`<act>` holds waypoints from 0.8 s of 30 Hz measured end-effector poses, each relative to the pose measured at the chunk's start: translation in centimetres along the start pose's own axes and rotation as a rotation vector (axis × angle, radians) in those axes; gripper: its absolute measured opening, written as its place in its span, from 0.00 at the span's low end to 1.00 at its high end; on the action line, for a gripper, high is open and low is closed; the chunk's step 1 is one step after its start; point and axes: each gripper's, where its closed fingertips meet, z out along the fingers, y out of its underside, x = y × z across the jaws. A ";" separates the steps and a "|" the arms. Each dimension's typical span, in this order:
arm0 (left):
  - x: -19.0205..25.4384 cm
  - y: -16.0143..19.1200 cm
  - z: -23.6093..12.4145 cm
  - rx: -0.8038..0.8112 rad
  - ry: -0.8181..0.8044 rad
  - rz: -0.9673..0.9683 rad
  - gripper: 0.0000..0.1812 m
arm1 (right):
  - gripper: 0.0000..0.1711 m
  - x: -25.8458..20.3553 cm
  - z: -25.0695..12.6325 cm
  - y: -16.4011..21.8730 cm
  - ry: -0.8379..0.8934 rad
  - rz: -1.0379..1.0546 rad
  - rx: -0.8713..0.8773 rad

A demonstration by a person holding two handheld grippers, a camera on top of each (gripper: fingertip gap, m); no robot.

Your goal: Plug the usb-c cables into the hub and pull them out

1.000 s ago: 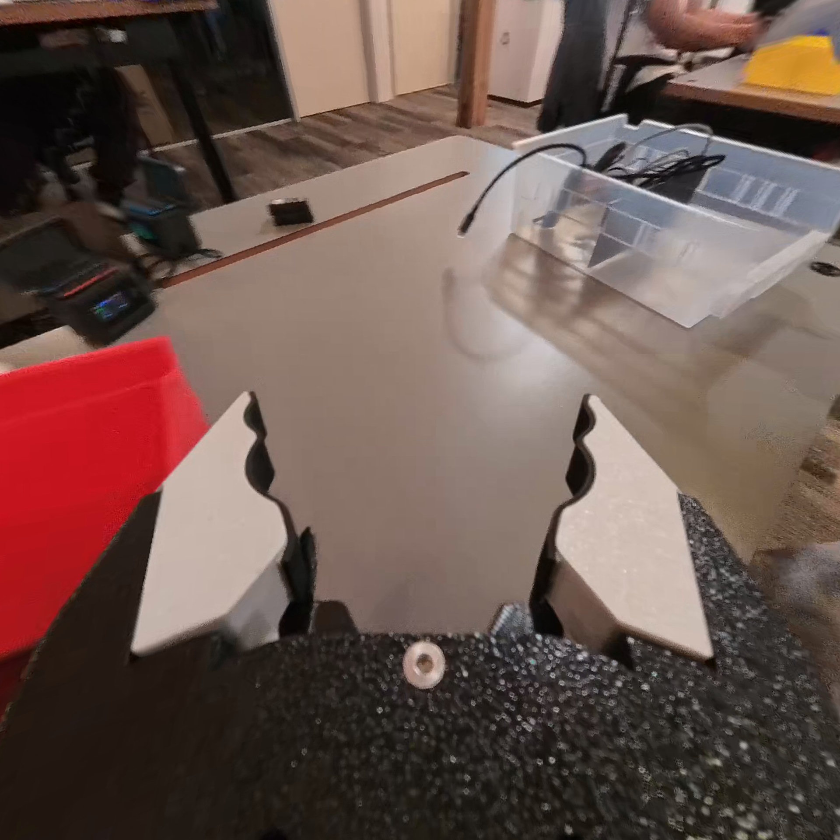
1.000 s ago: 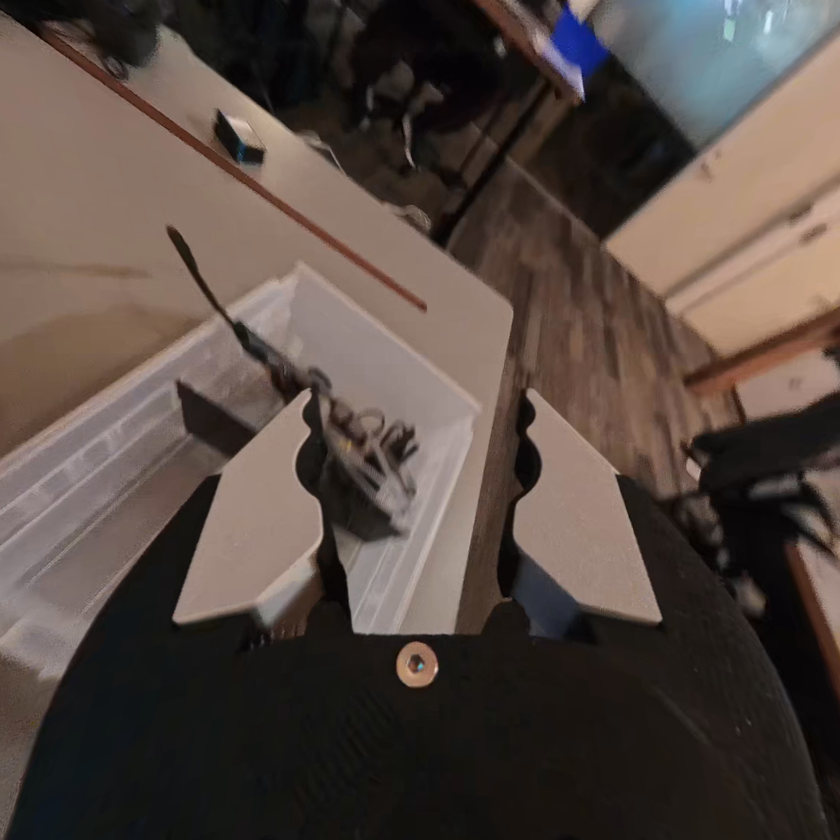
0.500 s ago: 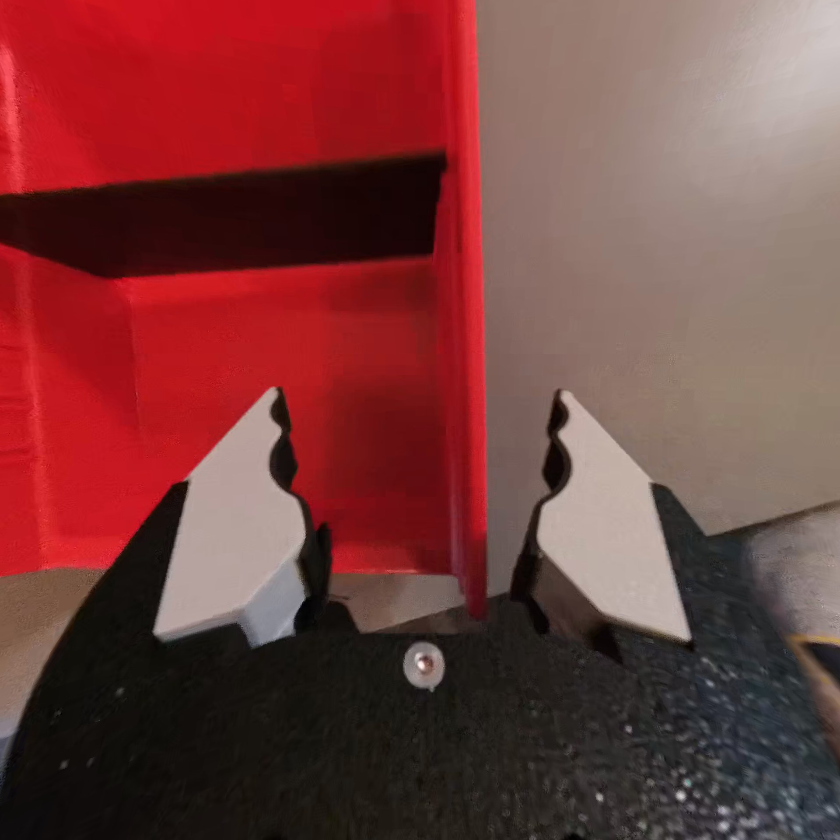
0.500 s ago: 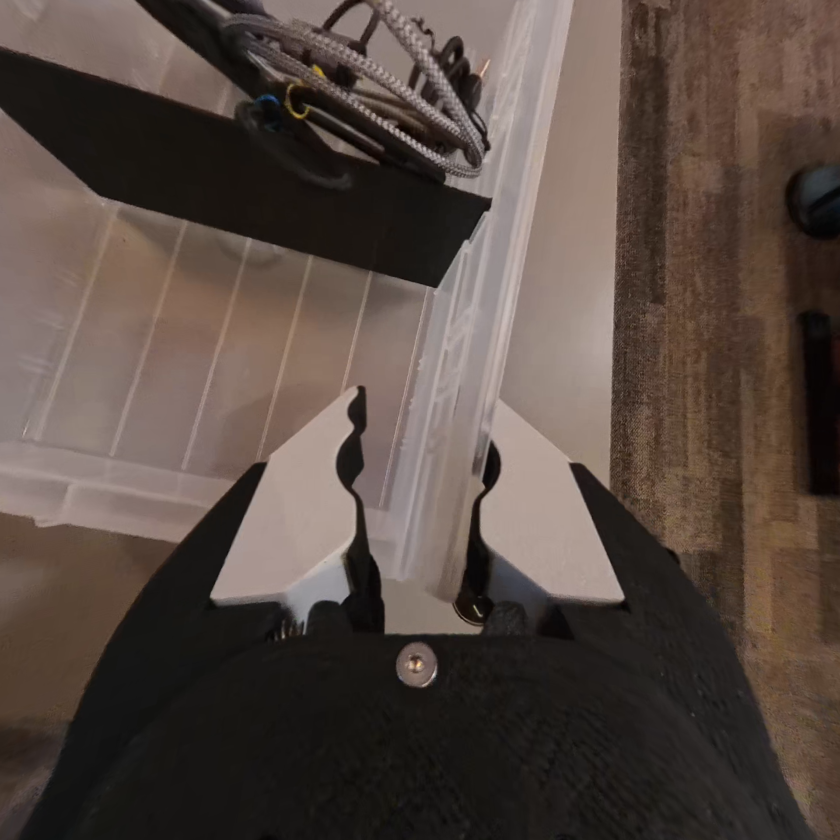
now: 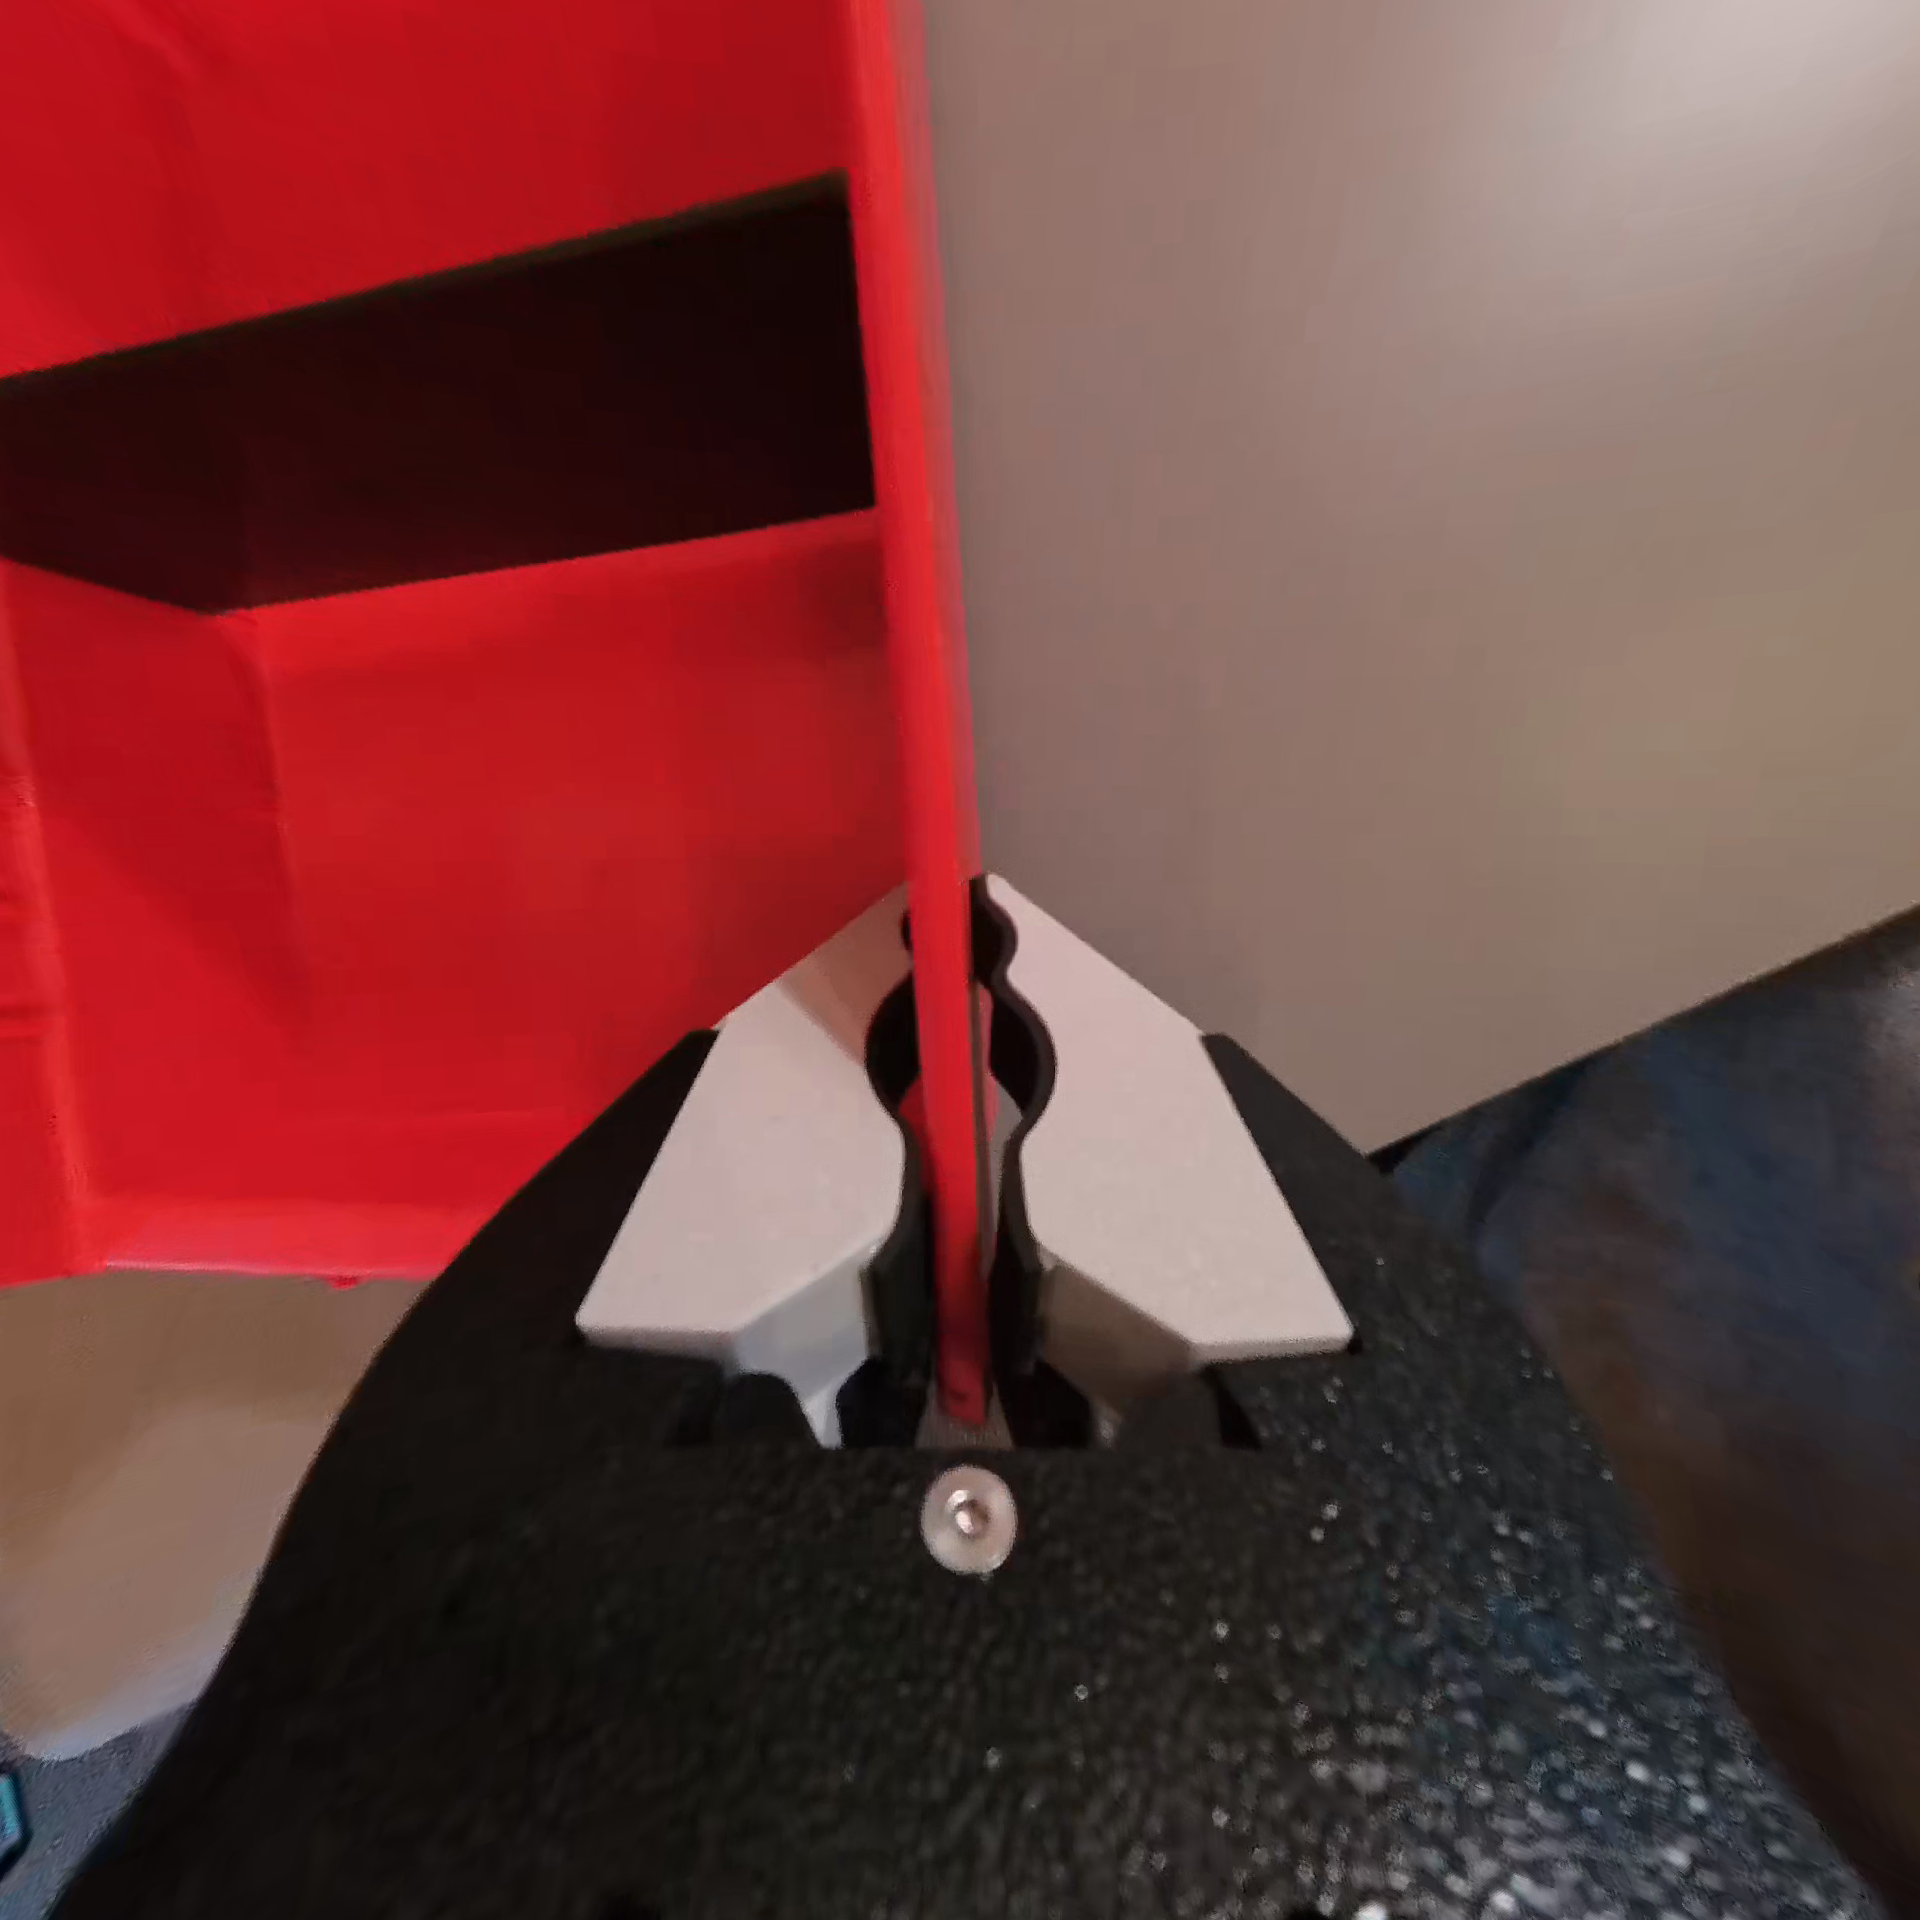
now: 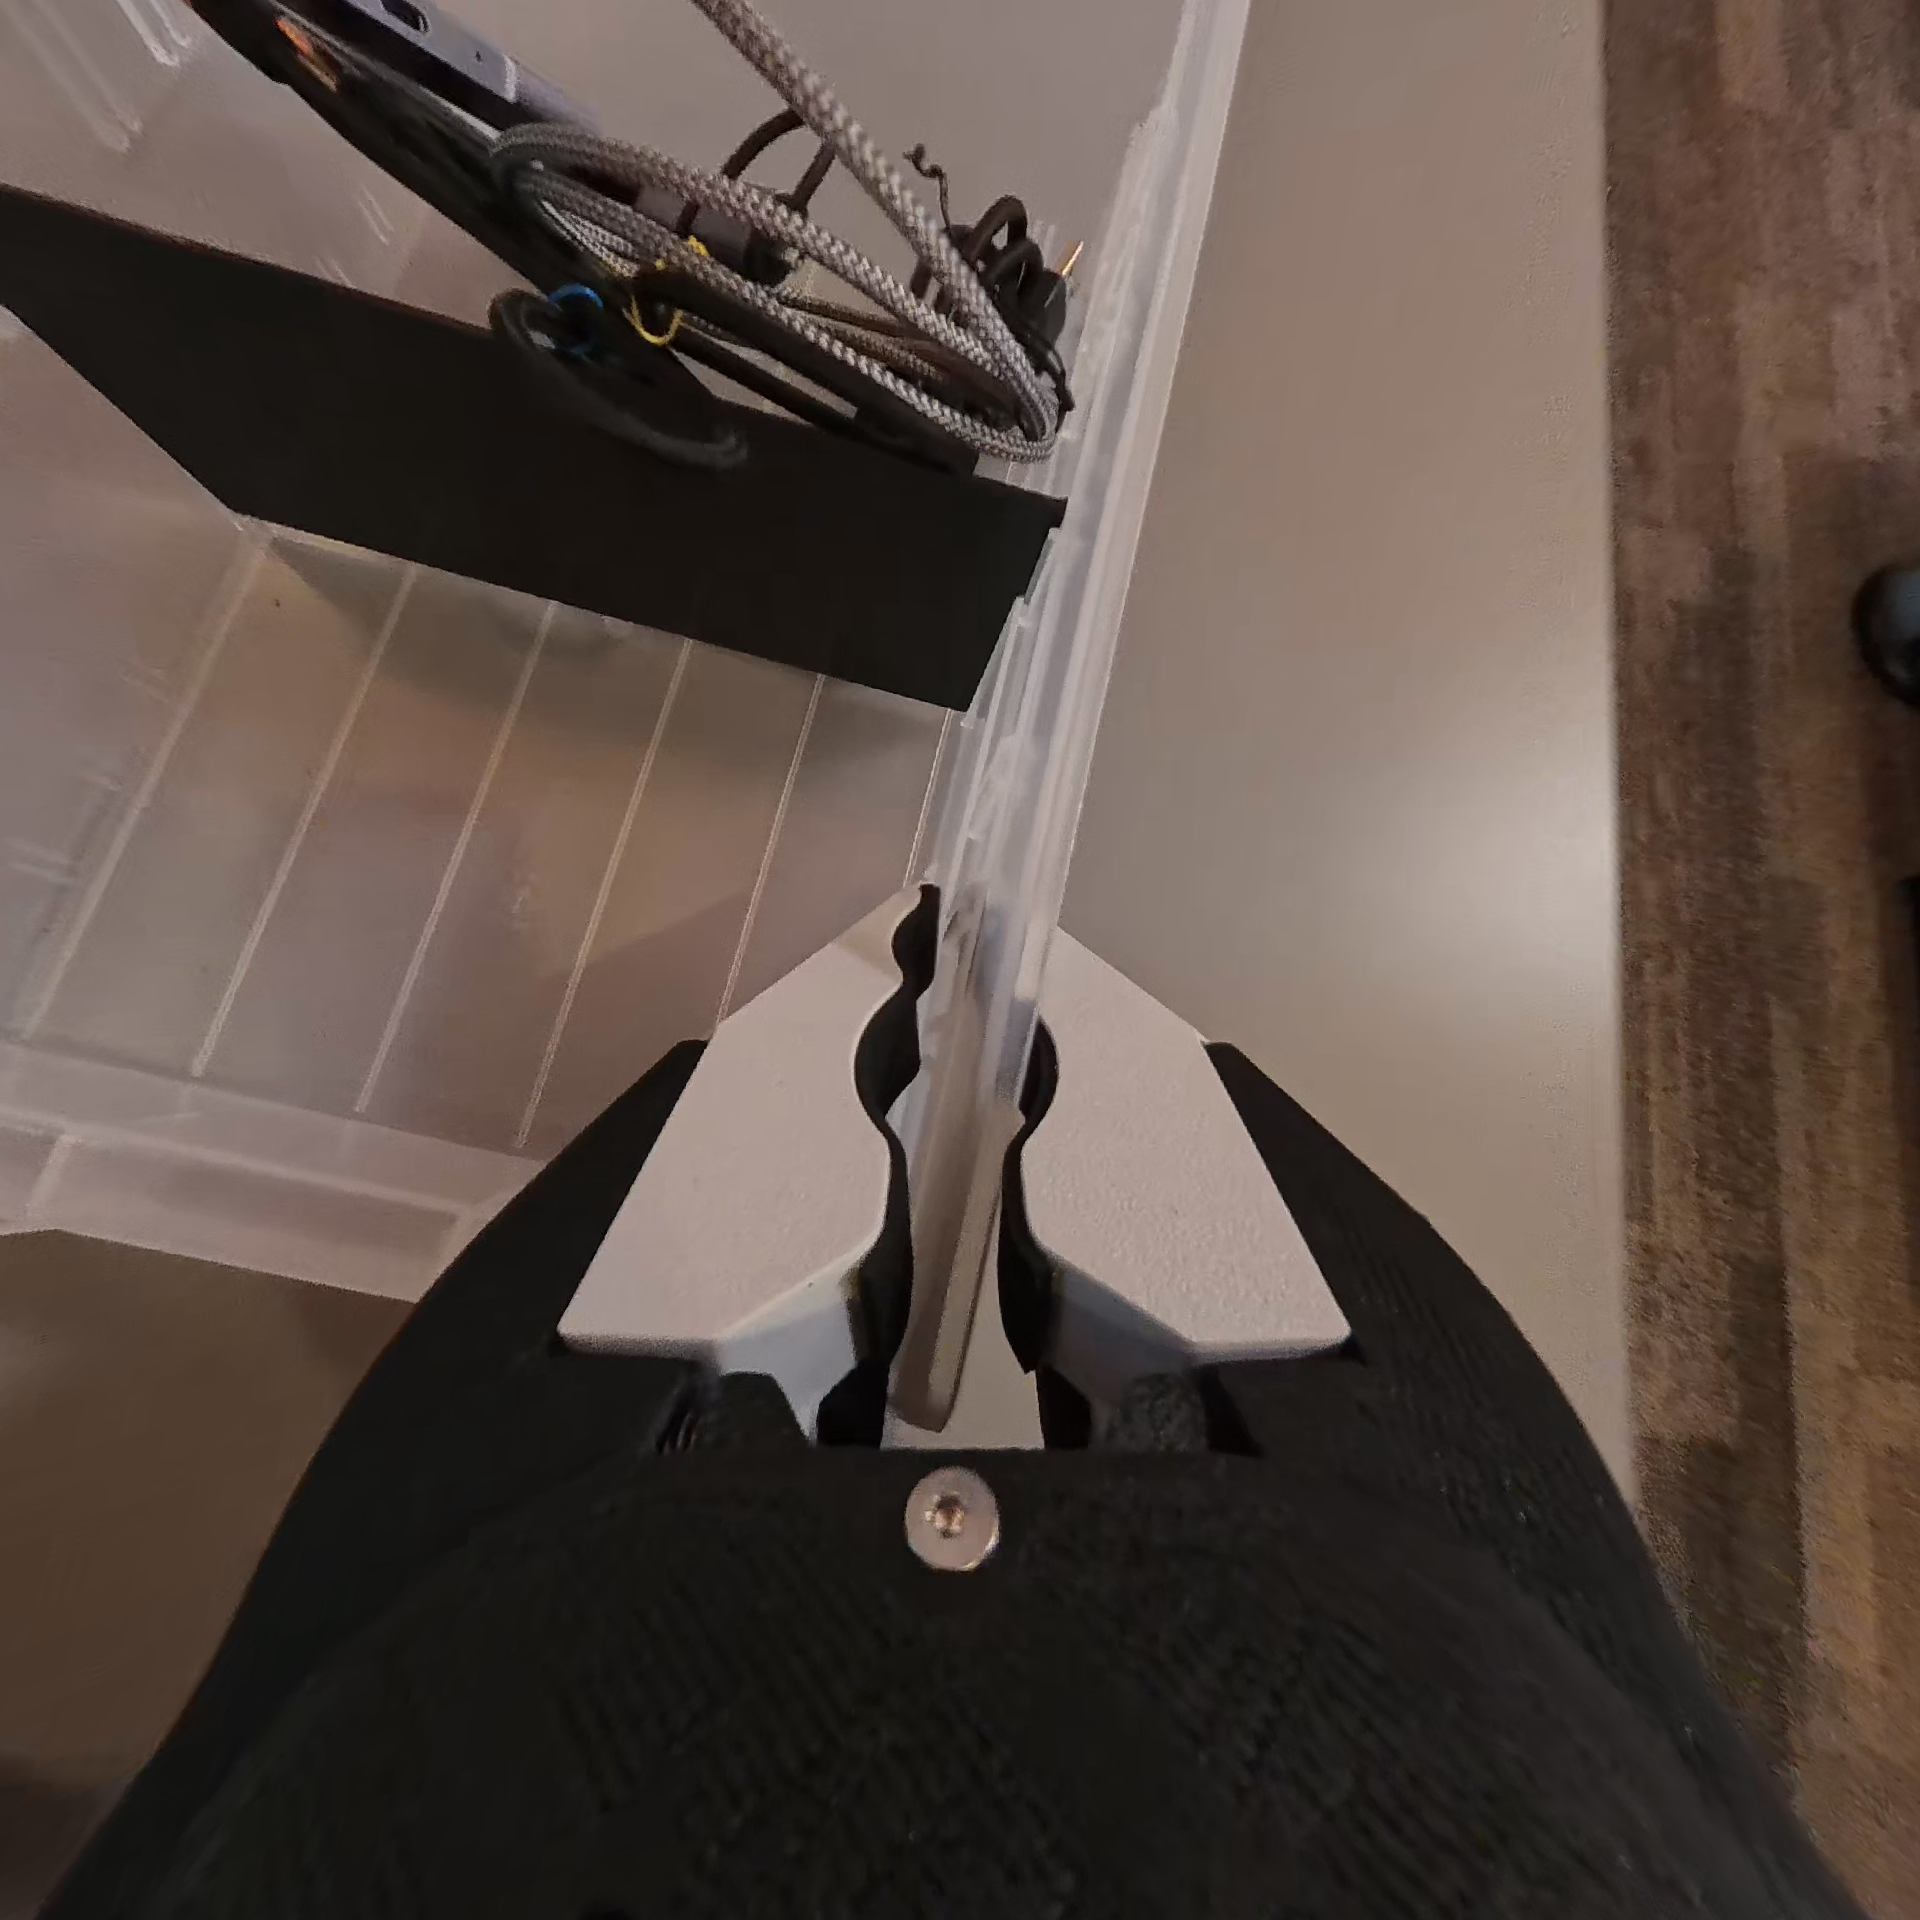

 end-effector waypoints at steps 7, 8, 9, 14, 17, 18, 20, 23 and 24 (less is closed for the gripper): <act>-1.0 0.6 -6.0 0.066 -0.081 0.018 0.02 | 0.03 -10.1 1.9 -3.6 -0.102 -0.098 0.016; -1.2 0.7 -6.9 0.083 -0.102 0.006 0.02 | 0.03 -11.8 2.1 -4.2 -0.126 -0.105 0.025; -1.3 0.8 -7.9 0.107 -0.121 -0.009 0.02 | 0.03 -13.6 2.4 -4.8 -0.148 -0.112 0.038; -1.6 1.4 -12.9 0.220 -0.232 -0.085 0.02 | 0.04 -23.1 2.7 -6.9 -0.231 -0.158 0.080; -2.3 2.0 -15.3 0.251 -0.312 -0.105 0.02 | 0.11 -29.9 2.0 -7.6 -0.332 -0.211 0.118; -2.6 2.2 -15.9 0.254 -0.337 -0.106 0.02 | 0.14 -32.3 1.6 -7.7 -0.378 -0.225 0.129; -3.1 2.1 -17.0 0.265 -0.376 -0.109 0.02 | 0.23 -37.0 0.8 -7.8 -0.490 -0.276 0.143; -3.0 0.7 -18.0 0.308 -0.390 -0.089 0.01 | 0.34 -42.3 -0.4 -7.7 -0.625 -0.357 0.171; -2.6 -0.2 -18.2 0.328 -0.378 -0.074 0.01 | 0.34 -43.3 -1.2 -7.9 -0.664 -0.366 0.201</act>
